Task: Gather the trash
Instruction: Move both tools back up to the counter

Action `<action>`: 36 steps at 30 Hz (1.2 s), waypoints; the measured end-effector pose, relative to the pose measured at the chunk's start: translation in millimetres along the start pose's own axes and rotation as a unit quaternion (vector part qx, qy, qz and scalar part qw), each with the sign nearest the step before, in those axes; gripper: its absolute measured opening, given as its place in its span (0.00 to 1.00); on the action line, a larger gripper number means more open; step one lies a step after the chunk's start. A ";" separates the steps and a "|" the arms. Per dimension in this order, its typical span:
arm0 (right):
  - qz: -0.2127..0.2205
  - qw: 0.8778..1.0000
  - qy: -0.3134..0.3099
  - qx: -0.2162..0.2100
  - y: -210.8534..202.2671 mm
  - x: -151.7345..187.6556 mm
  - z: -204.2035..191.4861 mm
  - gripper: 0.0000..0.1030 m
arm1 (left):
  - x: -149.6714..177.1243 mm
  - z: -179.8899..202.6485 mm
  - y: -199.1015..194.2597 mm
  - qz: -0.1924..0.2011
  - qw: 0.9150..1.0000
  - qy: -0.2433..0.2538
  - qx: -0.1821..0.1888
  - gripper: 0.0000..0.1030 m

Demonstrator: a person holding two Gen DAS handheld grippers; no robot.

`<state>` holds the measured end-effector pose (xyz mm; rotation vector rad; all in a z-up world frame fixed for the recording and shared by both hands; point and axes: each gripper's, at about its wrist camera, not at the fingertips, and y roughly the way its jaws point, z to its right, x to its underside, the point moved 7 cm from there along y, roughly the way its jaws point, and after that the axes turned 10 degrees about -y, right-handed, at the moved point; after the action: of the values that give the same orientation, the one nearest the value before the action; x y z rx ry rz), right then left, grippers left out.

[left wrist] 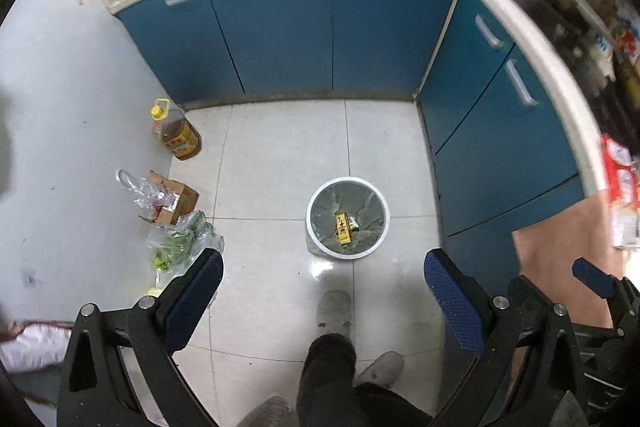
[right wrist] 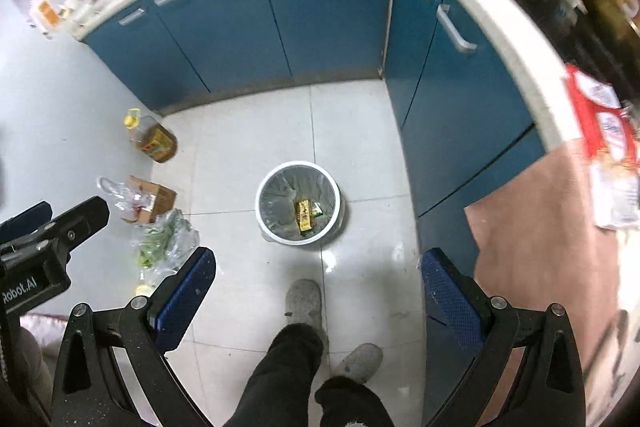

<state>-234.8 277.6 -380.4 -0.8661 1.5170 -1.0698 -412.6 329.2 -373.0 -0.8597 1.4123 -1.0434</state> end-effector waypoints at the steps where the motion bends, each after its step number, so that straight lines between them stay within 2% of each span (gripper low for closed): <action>1: 0.009 1.000 -0.004 -0.004 -17.3 2.4 -0.3 1.00 | 2.2 -1.2 -10.1 0.005 1.000 -0.005 -0.001 1.00; 8: 0.055 0.998 0.004 -0.024 -104.4 4.2 1.6 1.00 | 6.9 -5.1 -80.2 0.040 0.999 -0.015 -0.024 1.00; 11: 0.075 0.996 0.024 -0.038 -131.3 -0.9 9.6 1.00 | -3.2 -0.1 -100.1 0.056 0.998 -0.003 -0.018 1.00; 14: 0.105 0.990 0.070 -0.054 -158.3 -4.3 31.3 1.00 | -20.8 17.4 -117.8 0.082 0.996 0.023 -0.004 1.00; 16: 0.126 0.986 0.105 -0.040 -175.9 -3.9 53.5 1.00 | -31.6 37.9 -128.5 0.098 0.994 0.043 0.015 1.00; 20: 0.148 0.974 0.174 0.003 -201.5 11.5 111.6 1.00 | -51.3 105.6 -132.7 0.101 0.987 0.108 0.066 1.00; 22: 0.145 0.967 0.209 0.023 -209.4 25.7 142.1 1.00 | -51.0 146.1 -129.8 0.086 0.983 0.135 0.091 1.00; 25: 0.126 0.950 0.280 0.065 -221.6 62.0 212.9 1.00 | -40.0 216.8 -122.6 0.055 0.974 0.181 0.123 1.00; 28: 0.086 0.937 0.321 0.108 -222.2 100.3 280.5 1.00 | -24.2 283.7 -113.2 0.027 0.966 0.220 0.132 1.00; 31: 0.026 0.935 0.328 0.131 -208.4 134.1 346.5 1.00 | 0.2 347.6 -99.5 0.007 0.960 0.252 0.125 1.00; 33: -0.006 0.931 0.333 0.146 -198.9 152.5 385.5 1.00 | 16.5 386.5 -86.5 0.001 0.957 0.271 0.106 1.00; 36: -0.028 0.918 0.370 0.141 -184.9 183.4 438.4 1.00 | 45.1 430.9 -65.8 -0.018 0.951 0.295 0.088 1.00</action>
<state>157.1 -37.2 -295.0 -0.2974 1.8764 -1.7332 6.2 211.9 -319.7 -0.4545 1.7593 -1.5103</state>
